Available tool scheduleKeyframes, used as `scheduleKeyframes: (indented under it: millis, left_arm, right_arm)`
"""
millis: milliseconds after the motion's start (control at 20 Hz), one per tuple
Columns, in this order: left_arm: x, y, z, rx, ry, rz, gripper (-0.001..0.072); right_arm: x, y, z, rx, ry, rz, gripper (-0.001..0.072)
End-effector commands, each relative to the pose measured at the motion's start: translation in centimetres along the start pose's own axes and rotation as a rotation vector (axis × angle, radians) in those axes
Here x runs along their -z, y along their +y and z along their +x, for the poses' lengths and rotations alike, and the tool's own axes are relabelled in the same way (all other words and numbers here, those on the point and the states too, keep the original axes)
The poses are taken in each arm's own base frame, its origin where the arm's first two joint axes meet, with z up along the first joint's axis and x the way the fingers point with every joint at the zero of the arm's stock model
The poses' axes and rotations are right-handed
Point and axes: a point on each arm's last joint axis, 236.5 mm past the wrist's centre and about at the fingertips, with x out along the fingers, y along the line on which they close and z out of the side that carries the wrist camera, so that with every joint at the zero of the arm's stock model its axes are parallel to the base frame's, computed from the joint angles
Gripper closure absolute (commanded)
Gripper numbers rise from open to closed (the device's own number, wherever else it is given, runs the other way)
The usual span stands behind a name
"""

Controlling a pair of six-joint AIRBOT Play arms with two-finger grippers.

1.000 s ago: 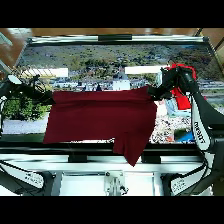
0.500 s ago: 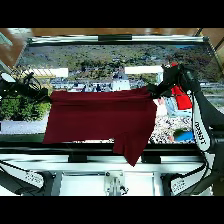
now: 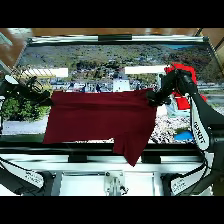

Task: Fold the shirts.

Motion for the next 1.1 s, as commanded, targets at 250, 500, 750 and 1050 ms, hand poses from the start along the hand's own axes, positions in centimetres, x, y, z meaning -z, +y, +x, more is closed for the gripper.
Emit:
scheduleKeyframes:
  millis: [250,500,750,1050]
  left_arm:
    - [3.9,-2.8,-8.4,0.030,0.072,0.072,0.0217]
    - [13.7,1.8,-6.5,0.028,0.010,-0.045,0.0079]
    - [19.1,4.9,-3.5,0.064,0.034,-0.117,0.0080]
    - [19.3,6.5,-1.4,-0.041,0.103,-0.022,0.0080]
  right_arm:
    - [2.0,-1.9,-11.0,0.077,-0.100,-0.089,0.0256]
    - [7.8,-6.7,-12.3,0.090,-0.104,-0.021,0.0256]
    - [12.3,-8.2,-9.5,0.044,-0.020,-0.014,0.0256]
    - [9.8,-6.6,-9.6,-0.023,-0.125,-0.016,0.0256]
